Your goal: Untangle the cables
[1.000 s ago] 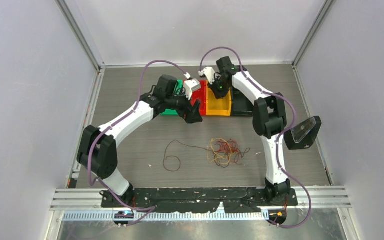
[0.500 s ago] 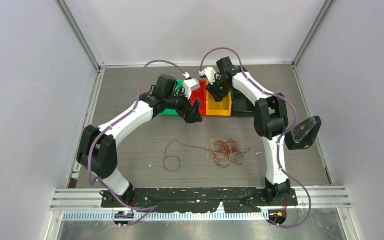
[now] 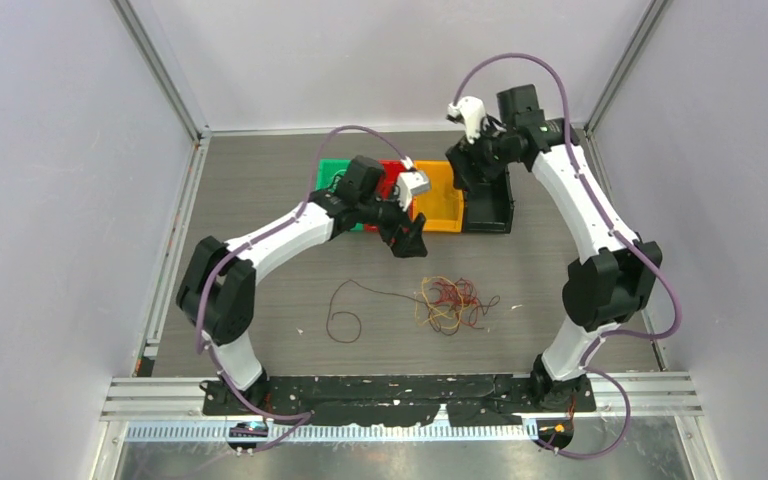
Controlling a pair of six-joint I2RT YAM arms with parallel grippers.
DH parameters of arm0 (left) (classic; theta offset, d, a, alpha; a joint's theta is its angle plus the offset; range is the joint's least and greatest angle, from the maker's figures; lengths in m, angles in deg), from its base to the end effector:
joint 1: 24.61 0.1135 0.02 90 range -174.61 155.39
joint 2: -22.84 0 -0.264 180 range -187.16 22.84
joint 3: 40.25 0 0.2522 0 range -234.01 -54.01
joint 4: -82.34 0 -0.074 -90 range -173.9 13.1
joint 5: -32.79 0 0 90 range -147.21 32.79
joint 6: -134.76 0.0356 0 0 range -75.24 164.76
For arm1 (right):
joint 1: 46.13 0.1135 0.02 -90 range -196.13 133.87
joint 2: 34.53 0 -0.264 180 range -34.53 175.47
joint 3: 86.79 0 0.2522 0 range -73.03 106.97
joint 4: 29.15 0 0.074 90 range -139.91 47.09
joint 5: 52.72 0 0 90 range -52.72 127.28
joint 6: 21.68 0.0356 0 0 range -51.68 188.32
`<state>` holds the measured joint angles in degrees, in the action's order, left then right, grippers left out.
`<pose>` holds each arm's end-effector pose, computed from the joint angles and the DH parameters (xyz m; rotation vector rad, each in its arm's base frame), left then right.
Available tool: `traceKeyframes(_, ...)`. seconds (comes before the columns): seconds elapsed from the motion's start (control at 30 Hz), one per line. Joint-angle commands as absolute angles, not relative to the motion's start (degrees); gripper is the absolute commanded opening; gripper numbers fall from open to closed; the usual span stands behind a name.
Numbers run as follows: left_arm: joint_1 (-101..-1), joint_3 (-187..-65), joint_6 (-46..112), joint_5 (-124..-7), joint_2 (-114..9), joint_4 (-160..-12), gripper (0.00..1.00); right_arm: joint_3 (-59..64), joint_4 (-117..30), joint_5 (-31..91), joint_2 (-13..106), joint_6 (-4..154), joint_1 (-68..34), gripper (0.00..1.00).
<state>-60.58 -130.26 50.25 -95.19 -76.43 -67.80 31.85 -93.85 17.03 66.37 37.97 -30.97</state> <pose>0.3033 -0.2472 0.2691 1.1410 1.9741 -1.0285 0.3669 0.1122 0.3711 -1.0566 2.0933 0.2921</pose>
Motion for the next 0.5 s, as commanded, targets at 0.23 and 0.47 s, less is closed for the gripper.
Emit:
traceKeyframes(0.23, -66.37, -138.13, 57.81, -96.02, -84.46, -64.07, 0.83, 9.60, -108.99, 2.76, 56.47, 40.50, -42.04, 0.71)
traceKeyframes(0.47, -69.97, -140.53, 61.15, -98.59, -88.49, -60.40, 0.83, -2.73, -110.26, 0.13, 54.88, 40.01, -42.44, 0.71)
